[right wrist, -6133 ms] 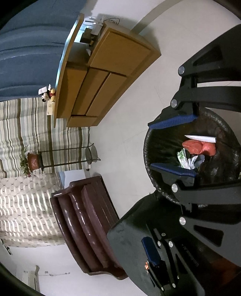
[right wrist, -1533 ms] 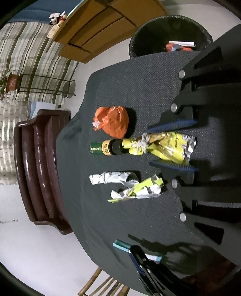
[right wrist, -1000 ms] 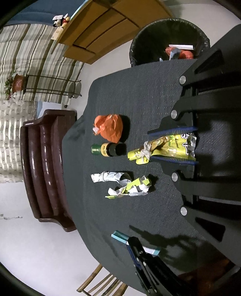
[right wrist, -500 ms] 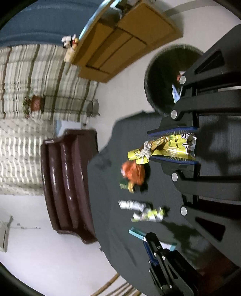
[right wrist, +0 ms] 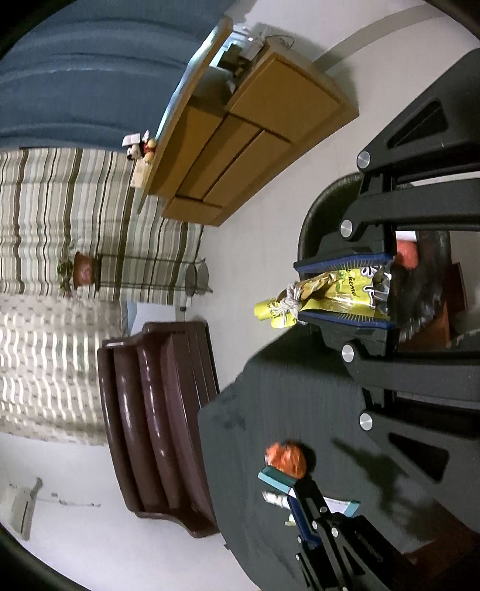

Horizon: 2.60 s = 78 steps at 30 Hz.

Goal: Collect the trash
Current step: 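Carry the tube and yellow wrapper over the bin and open both tools, then move both tools back over the remaining trash on the table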

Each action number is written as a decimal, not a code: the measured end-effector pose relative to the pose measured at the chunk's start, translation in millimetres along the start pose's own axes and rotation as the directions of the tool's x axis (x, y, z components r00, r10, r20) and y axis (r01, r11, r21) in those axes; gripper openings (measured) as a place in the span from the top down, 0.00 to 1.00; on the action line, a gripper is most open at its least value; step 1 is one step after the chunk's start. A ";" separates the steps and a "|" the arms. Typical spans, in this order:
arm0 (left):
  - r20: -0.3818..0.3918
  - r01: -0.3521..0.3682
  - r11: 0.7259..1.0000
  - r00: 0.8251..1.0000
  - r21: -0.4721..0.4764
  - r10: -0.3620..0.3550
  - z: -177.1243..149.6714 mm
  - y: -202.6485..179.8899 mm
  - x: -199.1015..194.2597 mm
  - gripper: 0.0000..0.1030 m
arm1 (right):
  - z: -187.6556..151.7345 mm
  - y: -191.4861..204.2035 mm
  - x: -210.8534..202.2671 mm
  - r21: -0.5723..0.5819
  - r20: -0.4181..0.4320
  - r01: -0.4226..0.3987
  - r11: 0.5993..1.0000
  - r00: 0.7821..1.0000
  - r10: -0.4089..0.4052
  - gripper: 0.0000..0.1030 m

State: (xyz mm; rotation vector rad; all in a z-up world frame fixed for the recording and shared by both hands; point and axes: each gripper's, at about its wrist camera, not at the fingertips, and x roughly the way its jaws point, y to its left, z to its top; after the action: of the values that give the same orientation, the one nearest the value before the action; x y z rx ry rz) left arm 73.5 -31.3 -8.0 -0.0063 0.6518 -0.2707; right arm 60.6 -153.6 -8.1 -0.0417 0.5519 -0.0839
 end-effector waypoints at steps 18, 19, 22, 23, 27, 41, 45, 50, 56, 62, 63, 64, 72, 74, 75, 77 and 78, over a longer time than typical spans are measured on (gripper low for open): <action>-0.087 0.054 0.991 0.995 0.122 -0.043 18.8 -75.3 72.8 0.85 | -4.6 -53.5 31.4 0.096 -0.030 0.042 0.995 0.999 -0.039 0.79; -0.090 0.054 0.990 0.995 0.128 -0.043 19.2 -77.4 74.5 0.85 | -5.4 -56.0 33.5 0.101 -0.033 0.042 0.994 0.999 -0.039 0.79; -0.098 0.058 0.989 0.994 0.138 -0.044 22.6 -86.5 82.4 0.85 | -6.3 -63.3 40.0 0.113 -0.040 0.042 0.993 0.998 -0.038 0.79; -0.098 0.059 0.988 0.994 0.141 -0.045 22.4 -88.0 83.6 0.84 | -6.2 -65.2 42.2 0.117 -0.042 0.043 0.992 0.998 -0.038 0.79; -0.100 0.059 0.987 0.994 0.150 -0.045 24.2 -92.8 90.3 0.84 | -4.0 -70.1 48.3 0.134 -0.044 0.041 0.990 0.998 -0.036 0.78; -0.101 0.040 0.989 0.995 0.140 -0.025 31.4 -92.2 97.4 0.58 | -9.3 -79.9 52.5 0.156 -0.048 0.044 0.987 0.998 -0.037 0.66; -0.095 0.034 0.990 0.995 0.135 -0.021 32.1 -90.4 94.9 0.51 | -9.9 -80.8 49.4 0.160 -0.040 0.047 0.986 0.998 -0.041 0.63; -0.090 0.027 0.992 0.996 0.121 -0.016 32.8 -84.1 89.6 0.50 | -10.0 -81.1 48.6 0.164 -0.040 0.047 0.985 0.998 -0.041 0.60; -0.079 0.014 0.995 0.997 0.097 -0.006 32.1 -71.9 75.4 0.49 | -10.1 -72.8 43.7 0.152 -0.036 0.030 0.988 0.999 -0.025 0.57; -0.074 -0.022 0.997 0.997 0.071 0.027 25.5 -49.6 58.9 0.46 | -10.0 -52.5 39.7 0.132 -0.039 -0.001 0.991 0.999 0.007 0.54; -0.075 -0.030 0.997 0.997 0.065 0.035 24.0 -45.1 56.3 0.46 | -10.2 -48.5 39.3 0.129 -0.041 -0.010 0.992 0.999 0.015 0.54; -0.075 -0.036 0.998 0.996 0.060 0.041 23.2 -41.8 54.3 0.46 | -10.1 -45.6 38.8 0.126 -0.043 -0.017 0.992 0.999 0.023 0.54; -0.088 -0.097 0.995 0.991 0.015 0.098 10.9 -7.1 35.5 0.46 | -8.1 -10.2 32.6 0.091 -0.054 -0.082 0.993 0.995 0.087 0.54; -0.092 -0.115 0.993 0.989 0.004 0.115 6.4 2.4 29.9 0.46 | -7.9 -2.0 31.0 0.081 -0.056 -0.095 0.992 0.993 0.100 0.54; -0.094 -0.121 0.993 0.988 -0.001 0.120 4.9 5.3 28.0 0.46 | -8.3 2.6 29.7 0.075 -0.058 -0.105 0.992 0.992 0.109 0.54; -0.099 -0.137 0.990 0.986 -0.014 0.135 0.3 15.8 22.4 0.46 | -9.3 9.9 28.3 0.067 -0.061 -0.118 0.991 0.991 0.122 0.54; -0.100 -0.142 0.990 0.985 -0.018 0.140 -1.0 18.5 20.6 0.46 | -9.8 15.1 27.8 0.063 -0.064 -0.126 0.990 0.989 0.130 0.54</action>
State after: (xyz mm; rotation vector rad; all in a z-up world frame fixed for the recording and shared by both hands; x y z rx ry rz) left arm 93.2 -18.5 -22.8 0.0291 0.7498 -0.1264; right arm 80.0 -141.2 -31.8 0.0541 0.6188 0.0241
